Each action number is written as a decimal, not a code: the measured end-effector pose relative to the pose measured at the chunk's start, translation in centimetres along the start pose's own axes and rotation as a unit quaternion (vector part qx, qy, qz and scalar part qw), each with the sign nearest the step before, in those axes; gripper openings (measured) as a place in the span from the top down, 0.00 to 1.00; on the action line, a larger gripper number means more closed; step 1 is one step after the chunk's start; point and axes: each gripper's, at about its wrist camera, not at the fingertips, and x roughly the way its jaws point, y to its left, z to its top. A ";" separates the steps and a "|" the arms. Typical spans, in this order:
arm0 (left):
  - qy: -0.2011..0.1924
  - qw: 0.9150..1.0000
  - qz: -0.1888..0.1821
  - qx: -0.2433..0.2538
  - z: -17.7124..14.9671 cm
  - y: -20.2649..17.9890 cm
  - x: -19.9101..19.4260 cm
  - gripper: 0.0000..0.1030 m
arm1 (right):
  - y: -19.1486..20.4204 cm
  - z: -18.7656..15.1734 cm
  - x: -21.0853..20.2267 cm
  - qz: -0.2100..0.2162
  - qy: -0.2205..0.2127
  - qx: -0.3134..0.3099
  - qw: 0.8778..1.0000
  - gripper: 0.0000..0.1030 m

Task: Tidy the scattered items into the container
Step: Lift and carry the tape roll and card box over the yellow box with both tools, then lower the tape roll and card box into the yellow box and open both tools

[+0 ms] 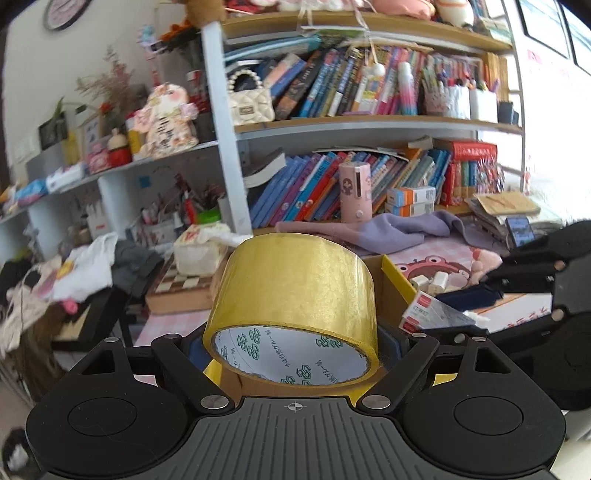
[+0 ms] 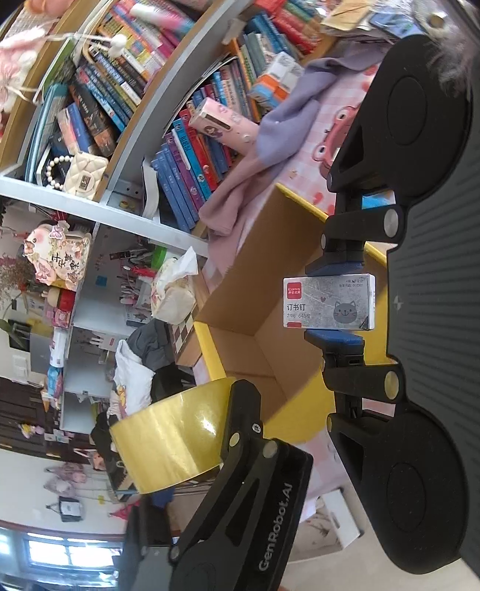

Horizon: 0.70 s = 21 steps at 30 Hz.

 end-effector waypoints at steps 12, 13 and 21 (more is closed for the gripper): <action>0.087 0.988 -0.024 0.129 2.0 -0.3 10.7 0.16 | -3.2 1.7 9.4 0.018 0.047 -0.104 0.993 0.73; 0.104 0.984 -0.029 0.141 2.2 -0.3 11.6 0.16 | -3.3 1.8 10.2 0.023 0.053 -0.117 0.991 0.73; 0.180 0.958 -0.056 0.215 2.0 -1.2 17.0 0.16 | -3.9 2.5 15.9 0.053 0.105 -0.200 0.973 0.73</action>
